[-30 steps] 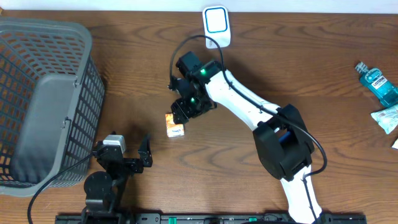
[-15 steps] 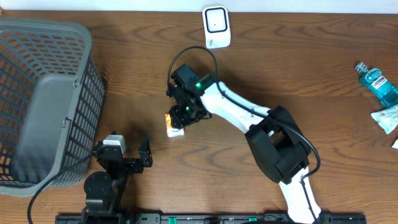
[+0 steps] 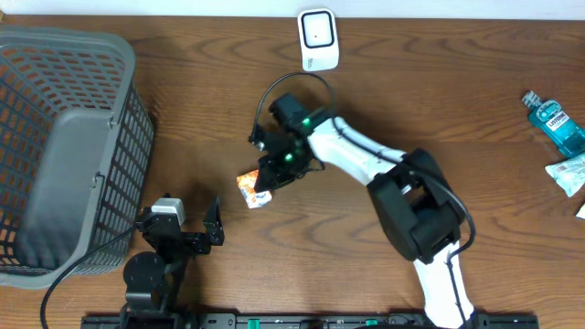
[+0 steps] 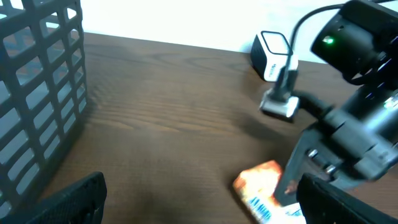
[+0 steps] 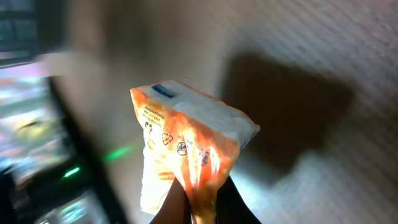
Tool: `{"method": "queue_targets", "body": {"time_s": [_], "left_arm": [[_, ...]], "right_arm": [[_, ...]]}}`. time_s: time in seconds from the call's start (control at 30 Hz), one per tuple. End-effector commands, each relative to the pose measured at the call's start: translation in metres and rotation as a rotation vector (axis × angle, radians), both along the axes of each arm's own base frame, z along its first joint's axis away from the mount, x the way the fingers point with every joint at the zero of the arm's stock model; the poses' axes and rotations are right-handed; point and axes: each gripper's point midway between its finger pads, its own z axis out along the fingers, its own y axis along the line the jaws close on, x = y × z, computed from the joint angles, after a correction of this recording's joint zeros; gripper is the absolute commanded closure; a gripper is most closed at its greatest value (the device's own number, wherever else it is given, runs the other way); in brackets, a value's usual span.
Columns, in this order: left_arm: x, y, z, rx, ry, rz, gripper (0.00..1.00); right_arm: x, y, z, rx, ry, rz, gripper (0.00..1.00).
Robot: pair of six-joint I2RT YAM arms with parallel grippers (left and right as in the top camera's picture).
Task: Scan the item barcode
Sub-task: 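Lift the tissue pack and turn it with the right gripper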
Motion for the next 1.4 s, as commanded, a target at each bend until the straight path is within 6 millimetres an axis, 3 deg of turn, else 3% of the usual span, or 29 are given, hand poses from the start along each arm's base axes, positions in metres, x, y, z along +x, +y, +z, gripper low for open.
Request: {"method": "queue_targets", "body": {"time_s": [0.0,0.2,0.4,0.7,0.77,1.2,1.37], "left_arm": [[-0.002,-0.002,-0.014,0.015,0.041,-0.015,0.02],[-0.002,-0.002,-0.014,0.015,0.041,-0.015,0.02],[-0.002,-0.002,-0.014,0.015,0.041,-0.015,0.02],[-0.002,-0.002,-0.014,0.015,0.041,-0.015,0.02],[-0.002,-0.002,-0.014,0.015,0.041,-0.015,0.02],[-0.002,-0.002,-0.014,0.015,0.041,-0.016,0.02],[-0.002,-0.002,-0.014,0.015,0.041,-0.015,0.02]], "right_arm": [[-0.003,-0.006,0.038,0.273,0.116,0.047,0.99],[0.007,-0.037,0.04,0.262,0.174,-0.013,0.99],[0.004,-0.07,0.042,0.25,0.216,-0.023,0.99],[-0.03,-0.11,0.071,0.303,0.305,0.058,0.99],[-0.038,-0.114,0.085,0.351,0.319,0.075,0.99],[-0.043,-0.124,0.11,0.356,0.258,0.071,0.99],[-0.057,-0.13,0.147,0.369,0.124,0.115,0.99]]}}
